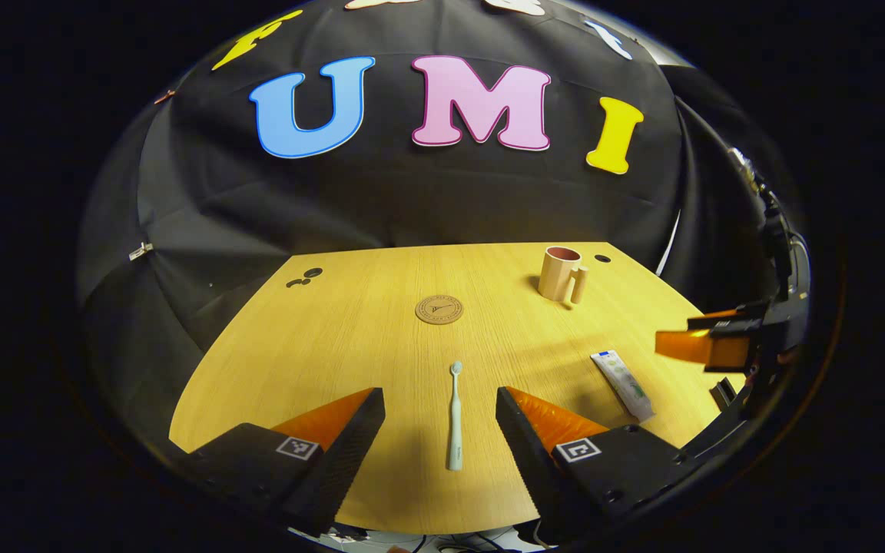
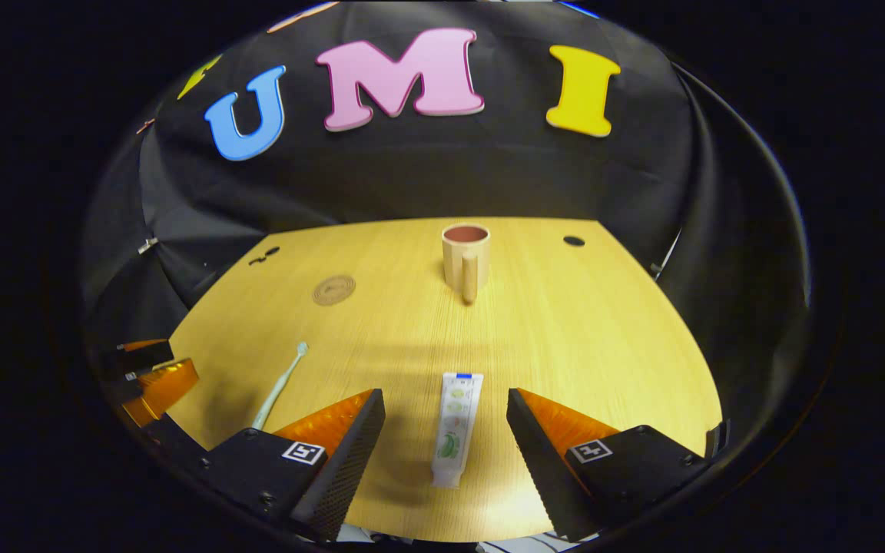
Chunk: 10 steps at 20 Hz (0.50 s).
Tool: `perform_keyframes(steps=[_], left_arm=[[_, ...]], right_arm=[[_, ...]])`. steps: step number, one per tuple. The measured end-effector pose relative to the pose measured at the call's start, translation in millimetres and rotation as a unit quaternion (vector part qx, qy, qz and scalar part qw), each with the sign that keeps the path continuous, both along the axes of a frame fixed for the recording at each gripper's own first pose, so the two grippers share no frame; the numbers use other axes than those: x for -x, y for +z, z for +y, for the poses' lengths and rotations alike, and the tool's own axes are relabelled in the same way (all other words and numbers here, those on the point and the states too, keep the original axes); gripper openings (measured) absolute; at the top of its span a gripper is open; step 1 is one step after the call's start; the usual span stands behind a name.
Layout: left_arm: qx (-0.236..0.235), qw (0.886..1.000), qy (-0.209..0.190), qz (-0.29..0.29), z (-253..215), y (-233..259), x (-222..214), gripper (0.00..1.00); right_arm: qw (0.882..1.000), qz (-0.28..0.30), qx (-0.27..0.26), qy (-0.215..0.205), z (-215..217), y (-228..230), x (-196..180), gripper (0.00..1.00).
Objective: Put the toothbrush and toothpaste on the desktop into the cup, then pick up the cup and place it on the coaster on the desktop.
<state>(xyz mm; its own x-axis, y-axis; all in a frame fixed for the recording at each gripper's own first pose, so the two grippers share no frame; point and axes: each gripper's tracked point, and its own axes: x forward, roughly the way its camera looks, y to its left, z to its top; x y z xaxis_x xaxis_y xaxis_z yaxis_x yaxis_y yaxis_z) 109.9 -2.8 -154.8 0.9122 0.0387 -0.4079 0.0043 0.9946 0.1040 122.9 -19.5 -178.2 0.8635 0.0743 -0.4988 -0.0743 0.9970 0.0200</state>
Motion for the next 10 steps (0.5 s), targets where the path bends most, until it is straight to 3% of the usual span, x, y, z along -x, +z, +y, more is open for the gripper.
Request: perform_keyframes(steps=[5, 10], left_arm=[[0.006, 1.0, 0.015, 0.005, 5, -1, 0, 0.96], [0.017, 0.999, 0.04, 0.008, 20, -2, 4, 0.96]], right_arm=[[0.996, 0.09, 0.008, -0.015, -9, -63, -19, 0.99], [0.988, 0.151, 0.038, -0.007, -9, -97, -27, 0.99]])
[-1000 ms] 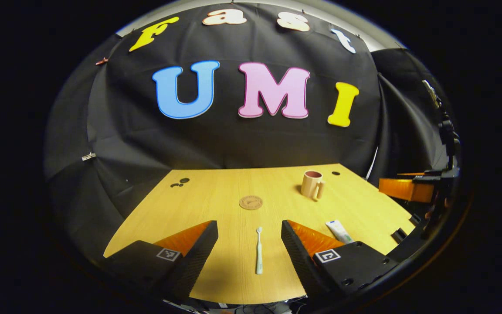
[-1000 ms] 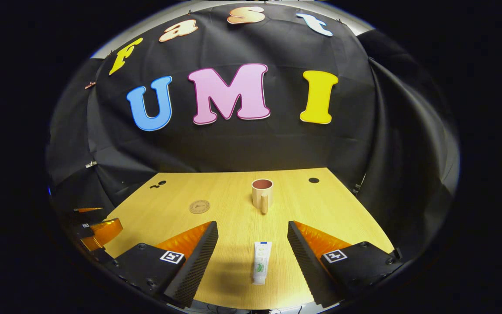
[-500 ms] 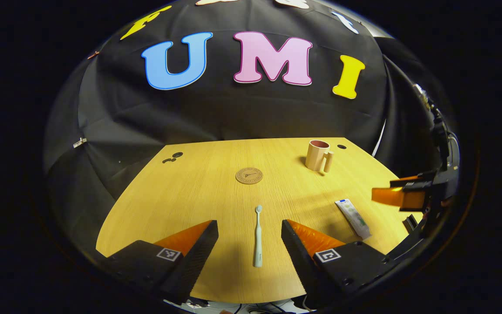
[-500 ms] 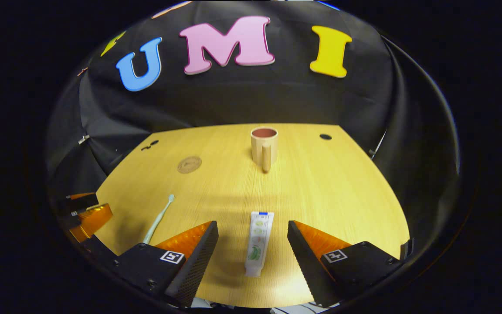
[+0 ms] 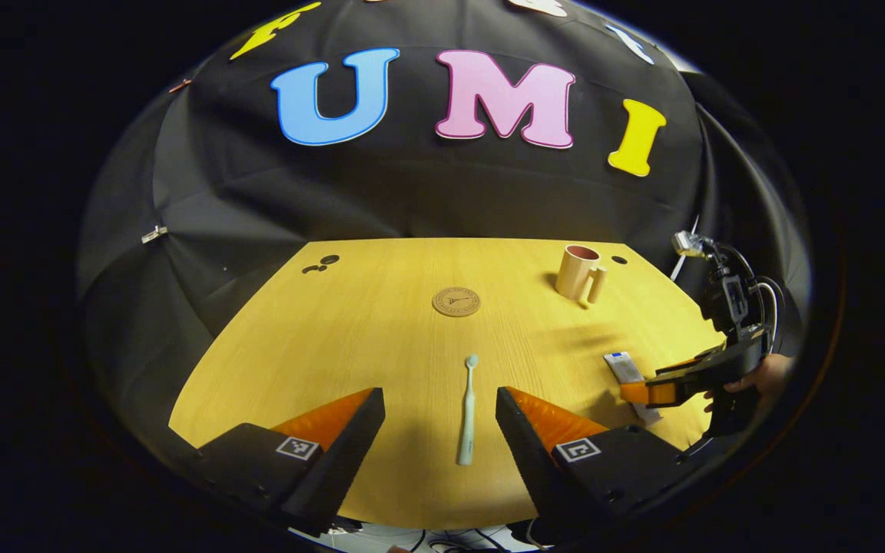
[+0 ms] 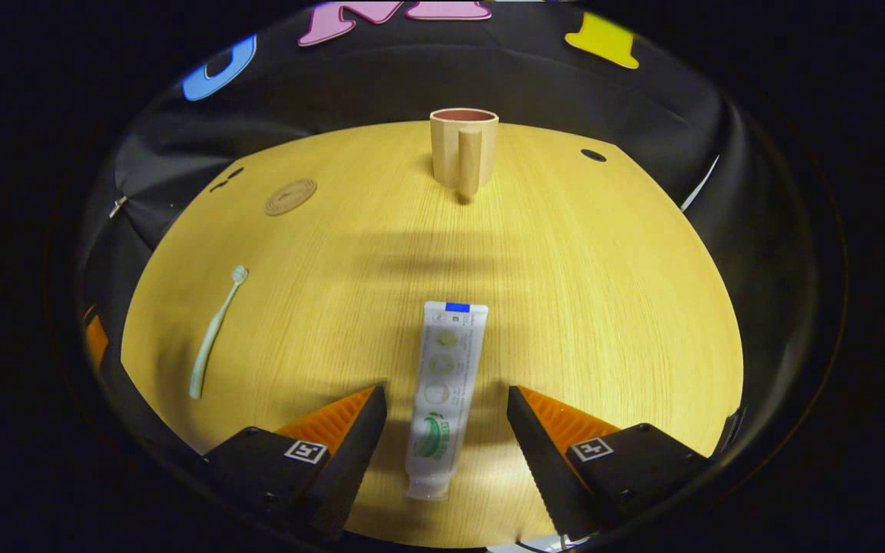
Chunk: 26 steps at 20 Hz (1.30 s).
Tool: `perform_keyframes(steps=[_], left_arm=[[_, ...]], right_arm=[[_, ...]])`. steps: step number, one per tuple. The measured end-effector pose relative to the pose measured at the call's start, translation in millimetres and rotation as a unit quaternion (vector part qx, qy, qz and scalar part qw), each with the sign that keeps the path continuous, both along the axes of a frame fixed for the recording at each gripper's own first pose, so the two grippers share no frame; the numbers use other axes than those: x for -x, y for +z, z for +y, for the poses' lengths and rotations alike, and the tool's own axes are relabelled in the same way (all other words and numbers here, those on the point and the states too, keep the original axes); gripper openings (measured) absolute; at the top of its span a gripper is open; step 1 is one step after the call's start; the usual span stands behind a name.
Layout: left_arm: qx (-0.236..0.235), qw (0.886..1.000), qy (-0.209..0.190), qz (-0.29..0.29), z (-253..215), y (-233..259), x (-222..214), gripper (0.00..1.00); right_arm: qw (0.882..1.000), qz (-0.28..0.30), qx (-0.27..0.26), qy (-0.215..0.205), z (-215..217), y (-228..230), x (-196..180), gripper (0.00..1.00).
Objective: Put the toothbrush and toothpaste on the desktop into the cup, then pick up the cup and place it on the coaster on the desktop.
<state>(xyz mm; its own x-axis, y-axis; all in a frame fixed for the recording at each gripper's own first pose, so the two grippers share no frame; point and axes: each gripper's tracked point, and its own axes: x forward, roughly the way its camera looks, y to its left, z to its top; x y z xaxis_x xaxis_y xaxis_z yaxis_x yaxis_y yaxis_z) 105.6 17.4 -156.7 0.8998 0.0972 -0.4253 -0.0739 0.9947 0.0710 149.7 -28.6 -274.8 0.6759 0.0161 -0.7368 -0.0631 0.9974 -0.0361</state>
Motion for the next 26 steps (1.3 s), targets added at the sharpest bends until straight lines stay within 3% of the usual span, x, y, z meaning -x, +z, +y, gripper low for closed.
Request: perform_keyframes(steps=[5, 7, 8, 11, 13, 18, 19, 26], left_arm=[[0.006, 1.0, 0.018, -0.002, 12, 3, 6, 0.96], [0.009, 1.0, 0.021, -0.003, 13, 3, 8, 0.96], [0.01, 1.0, 0.021, -0.004, 12, 3, 10, 0.96], [0.01, 1.0, 0.018, -0.003, 10, 0, 12, 0.96], [0.011, 1.0, 0.016, 0.002, 5, -5, 11, 0.96], [0.02, 0.999, 0.009, 0.035, -10, -26, -3, 0.96], [0.023, 0.999, 0.009, 0.047, -12, -32, -7, 0.95], [0.059, 0.99, 0.014, 0.129, -17, -91, -56, 0.92]], right_arm=[[1.0, 0.01, 0.003, 0.003, 3, -5, -5, 0.93], [1.0, 0.013, 0.006, 0.008, 5, -7, -5, 0.82], [1.0, 0.015, 0.003, 0.012, 7, -6, -4, 0.59], [1.0, 0.016, 0.001, 0.023, 8, -7, -4, 0.42], [0.999, 0.014, -0.009, 0.031, 9, -5, -4, 0.42], [0.998, 0.016, -0.042, 0.039, 7, -5, -6, 0.24], [0.998, 0.017, -0.039, 0.044, 6, -5, -6, 0.3], [0.997, 0.018, -0.035, 0.071, -3, 0, 6, 0.3]])
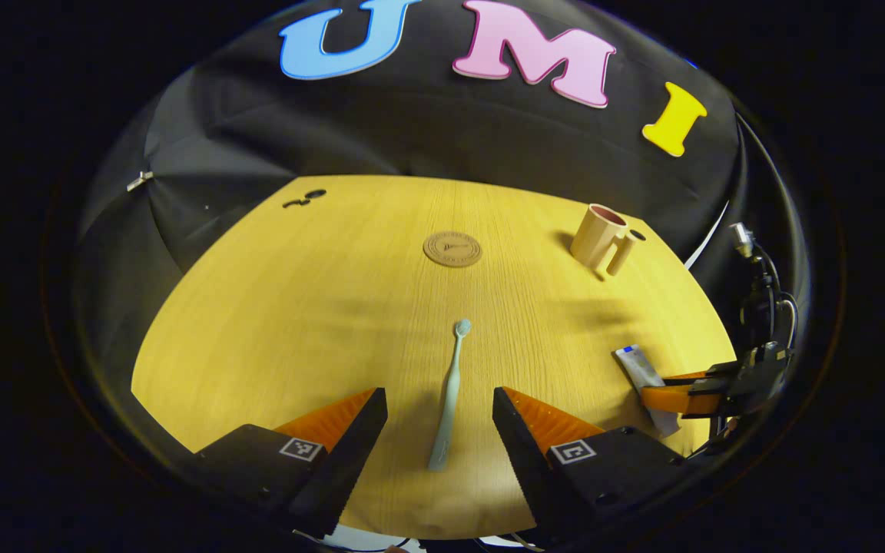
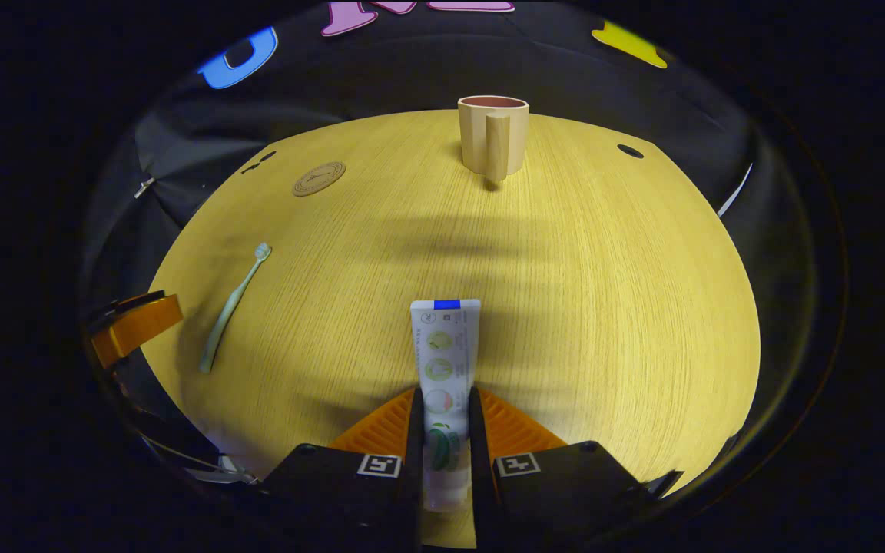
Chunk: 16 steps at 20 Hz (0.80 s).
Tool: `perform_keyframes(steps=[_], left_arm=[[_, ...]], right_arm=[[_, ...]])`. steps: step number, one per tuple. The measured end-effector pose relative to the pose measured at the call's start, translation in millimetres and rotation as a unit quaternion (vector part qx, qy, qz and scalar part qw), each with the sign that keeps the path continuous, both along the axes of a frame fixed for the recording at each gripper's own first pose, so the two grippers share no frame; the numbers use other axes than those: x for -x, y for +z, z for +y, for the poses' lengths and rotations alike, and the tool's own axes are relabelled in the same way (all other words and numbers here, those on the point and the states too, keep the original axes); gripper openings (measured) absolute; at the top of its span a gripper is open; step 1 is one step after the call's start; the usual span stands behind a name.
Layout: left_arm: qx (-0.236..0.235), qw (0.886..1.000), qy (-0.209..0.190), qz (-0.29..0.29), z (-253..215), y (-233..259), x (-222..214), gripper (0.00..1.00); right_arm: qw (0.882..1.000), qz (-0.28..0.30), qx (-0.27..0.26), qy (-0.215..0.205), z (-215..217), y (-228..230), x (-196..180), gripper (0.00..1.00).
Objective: Put the toothbrush and toothpaste on the desktop into the cup, then pick up the cup and place it on the coaster on the desktop.
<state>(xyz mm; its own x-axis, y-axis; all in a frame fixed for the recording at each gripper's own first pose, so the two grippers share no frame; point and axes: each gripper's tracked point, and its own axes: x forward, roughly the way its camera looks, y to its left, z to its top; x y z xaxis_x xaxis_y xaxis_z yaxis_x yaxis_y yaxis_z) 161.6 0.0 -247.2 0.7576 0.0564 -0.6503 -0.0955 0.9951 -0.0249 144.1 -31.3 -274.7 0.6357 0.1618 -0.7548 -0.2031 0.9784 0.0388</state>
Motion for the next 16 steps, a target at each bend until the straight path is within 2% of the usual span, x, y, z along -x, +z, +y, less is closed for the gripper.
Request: perform_keyframes(steps=[6, 9, 10, 11, 12, 13, 15, 16], left_arm=[[-0.032, 0.996, -0.016, 0.081, 5, -48, -13, 0.88], [-0.043, 0.994, -0.03, 0.093, 1, -52, -17, 0.76], [-0.042, 0.993, -0.037, 0.101, -2, -54, -18, 0.78], [-0.041, 0.993, -0.046, 0.105, -5, -56, -19, 0.6], [-0.041, 0.992, -0.053, 0.106, -7, -56, -20, 0.55], [-0.04, 0.992, -0.06, 0.106, -9, -56, -21, 0.39], [-0.042, 0.991, -0.075, 0.107, -10, -54, -23, 0.19], [-0.043, 0.99, -0.081, 0.107, -10, -55, -24, 0.18]], right_arm=[[1.0, -0.012, -0.003, 0.011, -15, 16, -10, 0.3], [1.0, -0.017, -0.009, 0.011, -18, 21, -14, 0.3], [1.0, -0.017, -0.011, 0.011, -18, 22, -15, 0.3], [1.0, -0.017, -0.013, 0.011, -18, 22, -14, 0.3], [1.0, -0.016, -0.014, 0.012, -19, 22, -14, 0.3], [1.0, -0.015, -0.014, 0.015, -18, 21, -13, 0.3], [1.0, -0.015, -0.016, 0.018, -17, 23, -12, 0.3], [1.0, -0.016, -0.018, 0.017, -16, 24, -12, 0.3]])
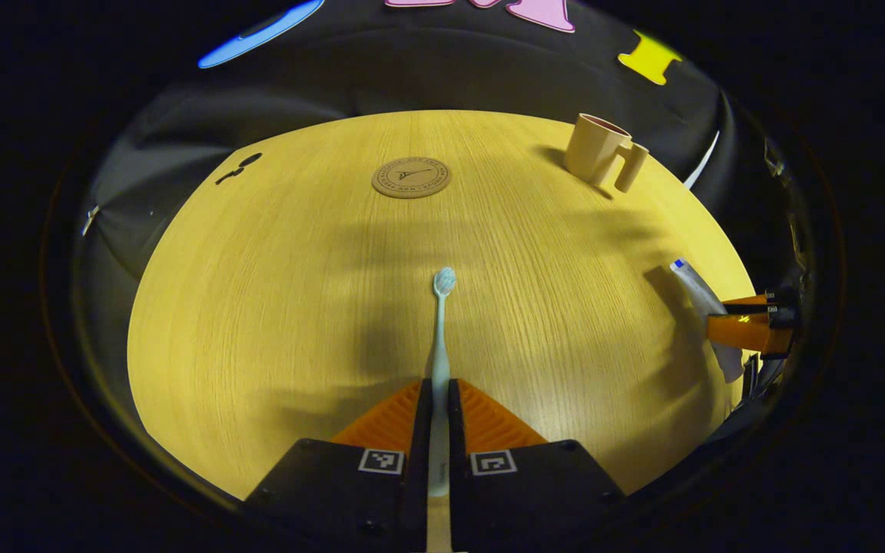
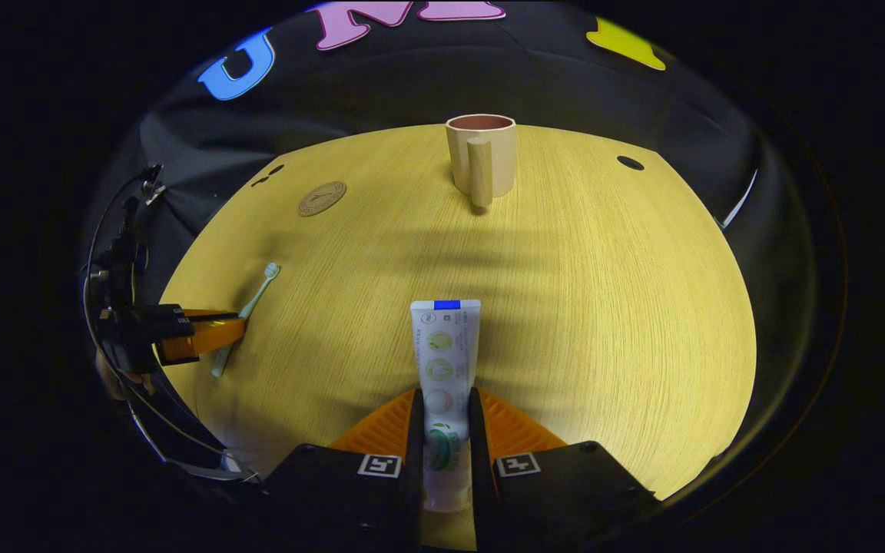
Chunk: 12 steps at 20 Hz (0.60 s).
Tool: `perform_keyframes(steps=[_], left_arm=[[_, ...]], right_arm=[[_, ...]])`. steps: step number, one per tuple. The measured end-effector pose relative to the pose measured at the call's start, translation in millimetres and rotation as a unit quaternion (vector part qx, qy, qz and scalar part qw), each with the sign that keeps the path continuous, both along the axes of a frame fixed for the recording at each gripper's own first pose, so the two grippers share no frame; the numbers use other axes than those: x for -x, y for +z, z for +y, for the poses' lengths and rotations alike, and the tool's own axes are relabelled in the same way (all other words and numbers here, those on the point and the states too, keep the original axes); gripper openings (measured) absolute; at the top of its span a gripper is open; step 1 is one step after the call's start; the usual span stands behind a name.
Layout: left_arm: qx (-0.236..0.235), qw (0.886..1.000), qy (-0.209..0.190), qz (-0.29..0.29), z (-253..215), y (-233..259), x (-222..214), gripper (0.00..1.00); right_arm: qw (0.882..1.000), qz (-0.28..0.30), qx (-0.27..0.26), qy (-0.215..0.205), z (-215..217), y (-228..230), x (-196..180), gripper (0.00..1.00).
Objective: Put the toothbrush and toothpaste on the desktop into the cup, then pick up the cup and place it on the coaster on the desktop.
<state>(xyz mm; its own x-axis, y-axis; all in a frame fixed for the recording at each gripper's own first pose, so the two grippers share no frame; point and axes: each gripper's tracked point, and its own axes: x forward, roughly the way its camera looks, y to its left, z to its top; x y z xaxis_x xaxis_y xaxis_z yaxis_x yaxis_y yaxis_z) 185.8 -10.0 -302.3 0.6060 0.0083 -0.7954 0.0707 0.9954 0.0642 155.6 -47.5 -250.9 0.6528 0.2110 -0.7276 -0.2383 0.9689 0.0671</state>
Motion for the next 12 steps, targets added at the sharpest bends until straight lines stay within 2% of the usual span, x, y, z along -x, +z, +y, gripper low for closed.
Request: perform_keyframes(steps=[3, 7, 12], left_arm=[[-0.007, 1.0, -0.002, -0.007, 0, 2, 0, 0.07], [-0.013, 1.0, -0.017, -0.014, -5, 2, -1, 0.07], [0.006, 0.999, -0.009, -0.046, -10, 24, -6, 0.06]], right_arm=[[1.0, -0.003, -0.008, -0.006, 2, 3, -3, 0.3], [1.0, -0.007, -0.006, -0.011, -1, 8, -5, 0.3], [0.999, -0.026, 0.0, -0.018, -10, 23, -11, 0.3]])
